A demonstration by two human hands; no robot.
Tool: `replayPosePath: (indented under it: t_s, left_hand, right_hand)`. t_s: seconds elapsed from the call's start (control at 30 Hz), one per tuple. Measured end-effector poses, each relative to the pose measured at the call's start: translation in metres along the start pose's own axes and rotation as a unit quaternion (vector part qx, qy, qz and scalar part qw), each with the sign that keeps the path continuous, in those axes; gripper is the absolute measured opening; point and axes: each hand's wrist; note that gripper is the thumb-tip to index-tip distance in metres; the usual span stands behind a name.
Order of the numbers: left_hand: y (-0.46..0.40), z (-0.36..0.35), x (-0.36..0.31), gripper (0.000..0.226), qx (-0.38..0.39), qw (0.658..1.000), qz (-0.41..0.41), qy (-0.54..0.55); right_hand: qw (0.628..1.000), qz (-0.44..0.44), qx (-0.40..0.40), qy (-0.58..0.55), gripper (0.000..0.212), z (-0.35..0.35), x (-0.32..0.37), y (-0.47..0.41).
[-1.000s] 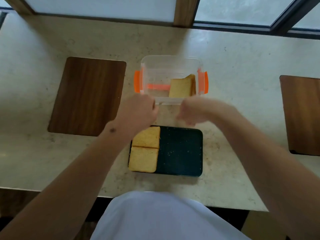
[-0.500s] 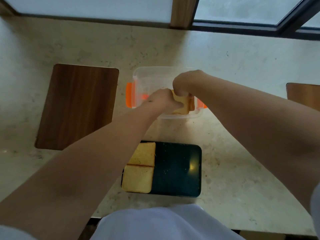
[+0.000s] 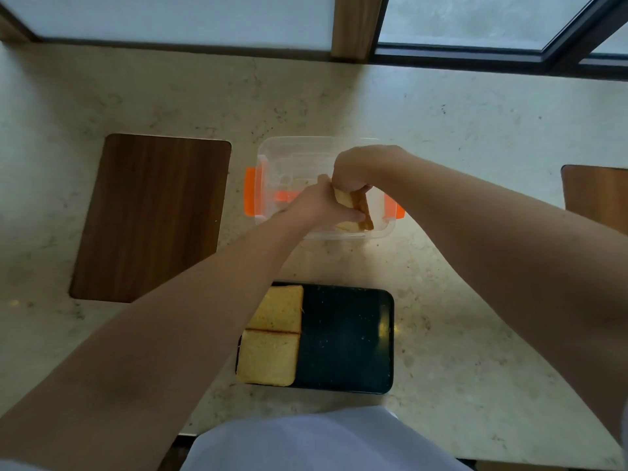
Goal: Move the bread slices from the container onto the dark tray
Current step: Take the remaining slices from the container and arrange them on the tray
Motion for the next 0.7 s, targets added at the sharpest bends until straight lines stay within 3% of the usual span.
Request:
replayPosePath:
  t_s: [0.13, 0.27, 0.33, 0.57, 0.63, 0.7]
  left_hand:
    - [0.004, 0.004, 0.005, 0.109, -0.011, 0.999, -0.037, 0.027]
    - [0.004, 0.006, 0.004, 0.084, -0.021, 0.997, -0.069, 0.007]
    - [0.006, 0.010, 0.006, 0.077, 0.001, 0.998, -0.047, 0.029]
    - [0.009, 0.014, 0.011, 0.046, 0.000, 0.997, 0.027, 0.073]
    - [0.011, 0.016, 0.010, 0.031, -0.019, 0.997, 0.027, 0.070]
    - [0.010, 0.017, 0.012, 0.030, -0.041, 0.998, 0.031, 0.049]
  right_hand:
    - [1.000, -0.011, -0.005, -0.009, 0.017, -0.006, -0.006, -0.002]
    - [1.000, 0.001, -0.012, -0.011, 0.020, -0.006, -0.007, -0.002]
    - [1.000, 0.007, -0.003, -0.012, 0.019, -0.003, -0.008, -0.003]
    - [0.987, 0.075, -0.081, 0.119, 0.023, -0.006, -0.015, -0.007]
    - [0.988, 0.083, -0.070, 0.109, 0.021, -0.009, -0.014, -0.013]
    - [0.993, 0.072, -0.053, 0.079, 0.017, -0.008, -0.016, -0.016]
Point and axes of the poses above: each hand's wrist, its own y-axis away from the middle knuckle, its own z-axis out of the back of the hand, x = y × z, and after that the axes turned 5 degrees about -y, right-handed
